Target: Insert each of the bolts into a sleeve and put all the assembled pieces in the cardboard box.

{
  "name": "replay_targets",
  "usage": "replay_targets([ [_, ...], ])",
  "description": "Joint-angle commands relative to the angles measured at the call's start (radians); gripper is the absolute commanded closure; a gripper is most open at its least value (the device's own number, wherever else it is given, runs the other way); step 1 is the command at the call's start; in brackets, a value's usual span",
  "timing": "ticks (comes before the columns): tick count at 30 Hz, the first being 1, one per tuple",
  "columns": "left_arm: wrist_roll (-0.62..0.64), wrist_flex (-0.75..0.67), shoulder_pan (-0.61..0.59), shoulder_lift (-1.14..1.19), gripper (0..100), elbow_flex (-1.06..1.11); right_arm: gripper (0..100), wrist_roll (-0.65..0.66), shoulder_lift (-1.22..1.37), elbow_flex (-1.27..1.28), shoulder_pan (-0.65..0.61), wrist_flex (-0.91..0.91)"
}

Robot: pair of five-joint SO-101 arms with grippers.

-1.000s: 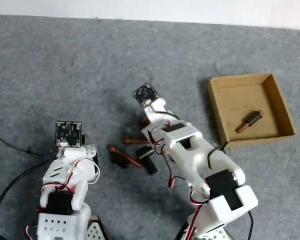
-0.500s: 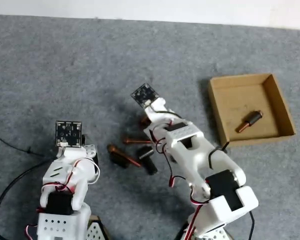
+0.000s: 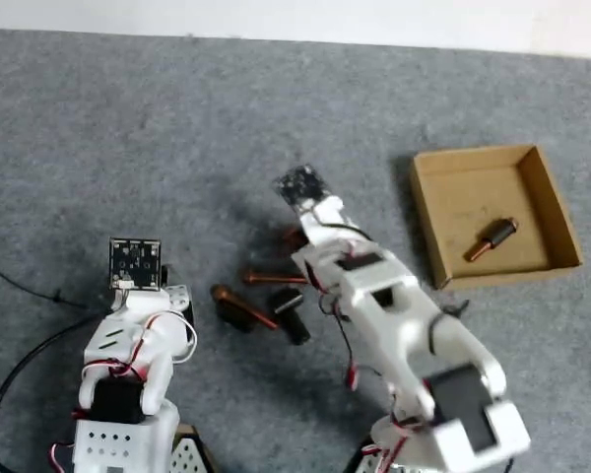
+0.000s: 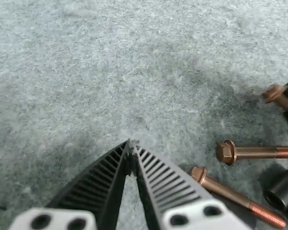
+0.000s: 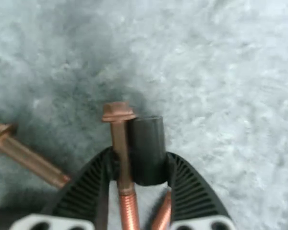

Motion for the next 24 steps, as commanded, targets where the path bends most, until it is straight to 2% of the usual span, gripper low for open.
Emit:
replay_targets([
  [1,0.003,-0.018,-0.01,-0.015,99,-0.01,99.4,-0.018,-0.183,0.102,0.024,-0.116],
  [8,0.003,-0.018,-0.01,-0.015,99,-0.01,99.4,-0.017,-0.331,0.228,0.024,-0.137],
  [24,0.003,-0.018,-0.01,-0.015,99,-0.01,99.4,-0.015,-0.332,0.263,0.007,-0.13],
])
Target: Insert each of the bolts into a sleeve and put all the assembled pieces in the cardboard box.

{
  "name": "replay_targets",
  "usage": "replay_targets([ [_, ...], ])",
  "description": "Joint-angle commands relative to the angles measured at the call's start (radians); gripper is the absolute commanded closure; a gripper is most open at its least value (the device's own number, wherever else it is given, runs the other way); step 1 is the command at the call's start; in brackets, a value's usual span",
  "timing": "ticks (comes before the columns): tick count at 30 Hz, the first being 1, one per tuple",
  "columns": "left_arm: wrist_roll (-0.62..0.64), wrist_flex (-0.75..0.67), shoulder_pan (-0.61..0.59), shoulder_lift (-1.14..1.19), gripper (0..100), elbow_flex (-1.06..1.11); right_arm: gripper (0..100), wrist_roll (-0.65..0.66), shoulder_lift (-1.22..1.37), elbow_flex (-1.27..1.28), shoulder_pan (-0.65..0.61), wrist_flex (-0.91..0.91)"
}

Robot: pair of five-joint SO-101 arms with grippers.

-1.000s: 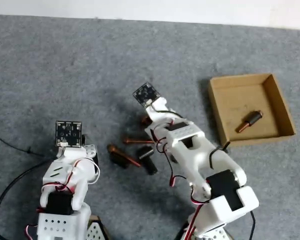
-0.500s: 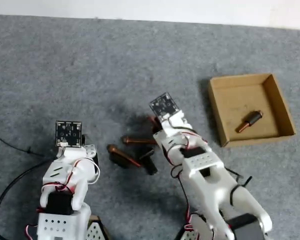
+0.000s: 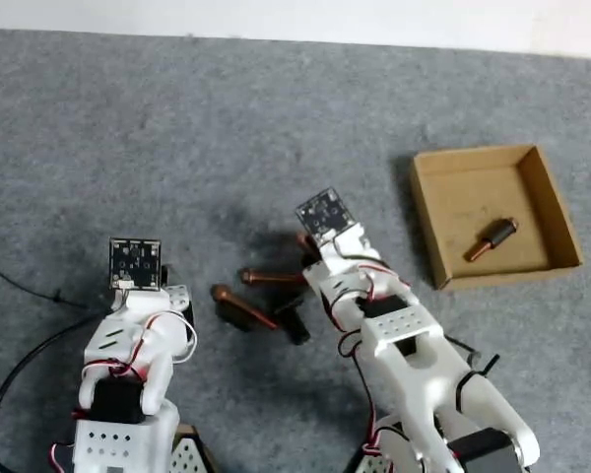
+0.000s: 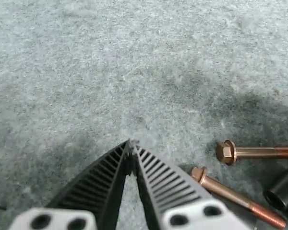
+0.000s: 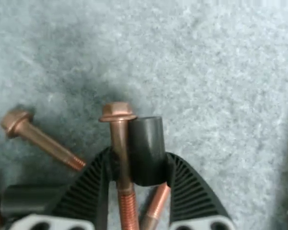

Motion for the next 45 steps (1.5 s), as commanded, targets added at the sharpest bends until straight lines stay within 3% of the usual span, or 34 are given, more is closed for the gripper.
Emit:
replay_targets([
  [1,0.003,-0.018,-0.01,-0.015,99,-0.01,99.4,-0.011,-0.054,0.015,-0.016,-0.028],
  [8,0.003,-0.018,-0.01,-0.015,99,-0.01,98.5,-0.011,-0.05,0.061,-0.143,-0.028],
  [14,0.003,-0.018,-0.01,-0.015,99,-0.01,80.2,-0.015,-0.05,0.064,-0.125,-0.028],
  [30,0.003,-0.02,-0.01,-0.015,99,-0.01,81.2,-0.012,-0.047,0.033,0.007,-0.028],
  [35,0.003,-0.02,-0.01,-0.015,99,-0.01,88.4,-0.011,0.096,-0.11,0.007,0.038],
  [40,0.003,-0.02,-0.01,-0.015,99,-0.01,88.6,-0.011,0.325,-0.325,0.008,0.159],
  [45,0.003,-0.021,-0.01,-0.015,99,-0.01,88.6,-0.011,0.374,-0.421,0.005,0.191],
])
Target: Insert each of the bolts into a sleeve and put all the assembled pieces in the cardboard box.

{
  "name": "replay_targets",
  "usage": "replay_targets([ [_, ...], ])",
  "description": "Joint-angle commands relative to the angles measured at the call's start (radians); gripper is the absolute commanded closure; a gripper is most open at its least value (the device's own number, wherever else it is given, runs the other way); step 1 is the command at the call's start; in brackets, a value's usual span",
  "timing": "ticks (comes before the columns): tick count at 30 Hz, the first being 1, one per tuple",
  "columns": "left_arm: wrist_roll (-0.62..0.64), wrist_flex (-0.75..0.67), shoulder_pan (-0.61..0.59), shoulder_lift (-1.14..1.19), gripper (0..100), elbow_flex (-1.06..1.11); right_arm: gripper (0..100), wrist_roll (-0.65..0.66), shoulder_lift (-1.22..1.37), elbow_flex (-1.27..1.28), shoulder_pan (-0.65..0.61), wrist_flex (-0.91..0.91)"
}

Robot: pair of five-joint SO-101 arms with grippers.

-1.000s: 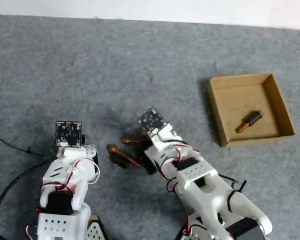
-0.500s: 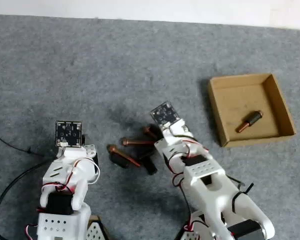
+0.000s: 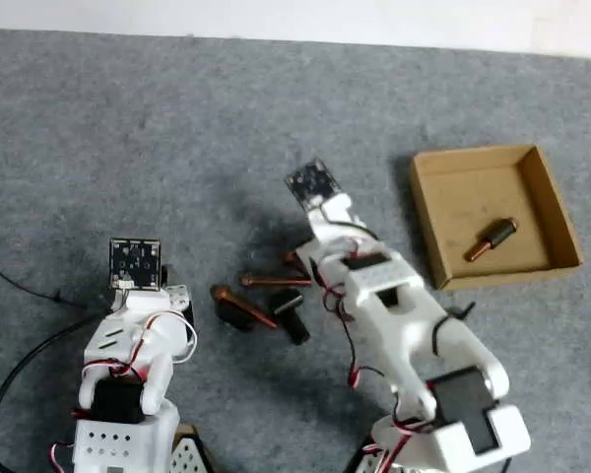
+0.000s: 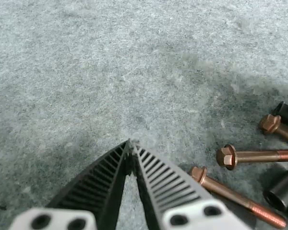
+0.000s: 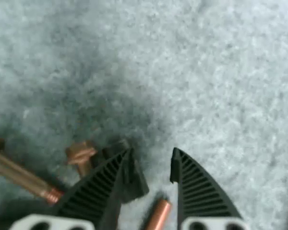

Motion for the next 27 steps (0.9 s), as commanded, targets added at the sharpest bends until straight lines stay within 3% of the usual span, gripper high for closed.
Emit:
replay_targets([
  [1,0.003,-0.021,-0.01,-0.015,99,-0.01,88.6,-0.002,0.008,-0.058,0.002,0.018],
  [17,0.003,-0.021,-0.01,-0.015,99,-0.01,88.6,0.0,-0.159,0.059,-0.053,0.091],
  [27,0.003,-0.02,-0.01,-0.015,99,-0.01,88.6,0.0,-0.119,0.064,-0.064,0.09],
])
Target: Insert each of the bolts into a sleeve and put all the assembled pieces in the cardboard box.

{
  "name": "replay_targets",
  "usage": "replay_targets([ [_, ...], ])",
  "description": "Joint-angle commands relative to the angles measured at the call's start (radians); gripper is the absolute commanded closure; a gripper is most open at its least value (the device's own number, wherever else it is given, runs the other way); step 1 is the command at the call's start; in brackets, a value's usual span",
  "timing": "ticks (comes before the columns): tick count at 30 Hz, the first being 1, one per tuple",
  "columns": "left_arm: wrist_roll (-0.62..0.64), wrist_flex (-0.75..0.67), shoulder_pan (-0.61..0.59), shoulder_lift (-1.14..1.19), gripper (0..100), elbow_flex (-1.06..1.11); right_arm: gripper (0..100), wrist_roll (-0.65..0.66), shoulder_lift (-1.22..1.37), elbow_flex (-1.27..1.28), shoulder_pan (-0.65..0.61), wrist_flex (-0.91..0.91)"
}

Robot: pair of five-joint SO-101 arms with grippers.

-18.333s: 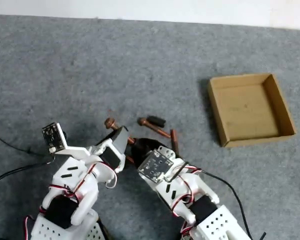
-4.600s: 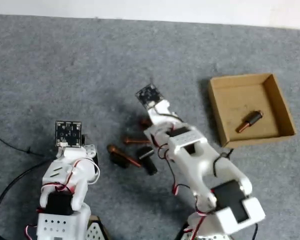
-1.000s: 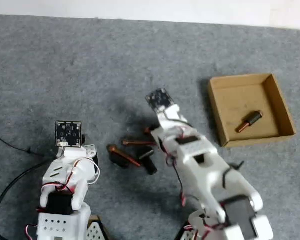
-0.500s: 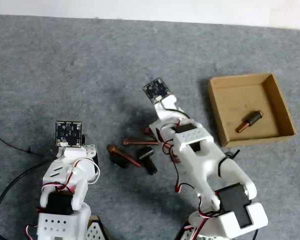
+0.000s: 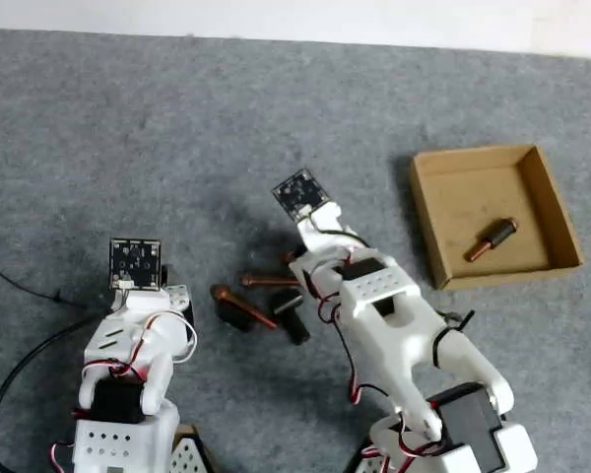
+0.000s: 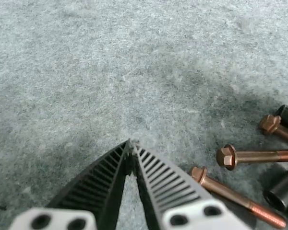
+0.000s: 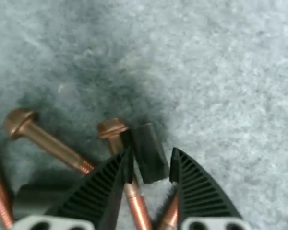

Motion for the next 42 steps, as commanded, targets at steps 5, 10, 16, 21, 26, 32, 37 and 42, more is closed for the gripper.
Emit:
replay_targets([
  [5,0.003,-0.02,-0.01,-0.015,99,-0.01,88.6,0.002,0.136,-0.039,-0.005,0.005],
  [10,0.003,-0.018,-0.01,-0.015,99,-0.01,88.6,0.002,0.168,-0.113,0.015,0.007],
  [16,0.003,-0.018,-0.01,-0.015,99,-0.01,88.6,0.002,0.173,-0.111,0.018,0.022],
  [21,0.003,-0.018,-0.01,-0.015,99,-0.01,88.6,0.002,0.174,-0.116,0.018,0.128],
  [26,0.003,-0.018,-0.01,-0.015,99,-0.01,88.6,0.0,0.174,-0.111,0.019,0.128],
  [32,0.003,-0.018,-0.01,-0.015,99,-0.01,88.6,0.0,0.223,-0.12,0.021,0.13],
  [37,0.003,-0.018,-0.01,-0.015,99,-0.01,88.6,-0.002,0.249,-0.18,0.021,0.151],
  [42,0.003,-0.018,-0.01,-0.015,99,-0.01,88.6,-0.005,0.32,-0.249,0.019,0.157],
])
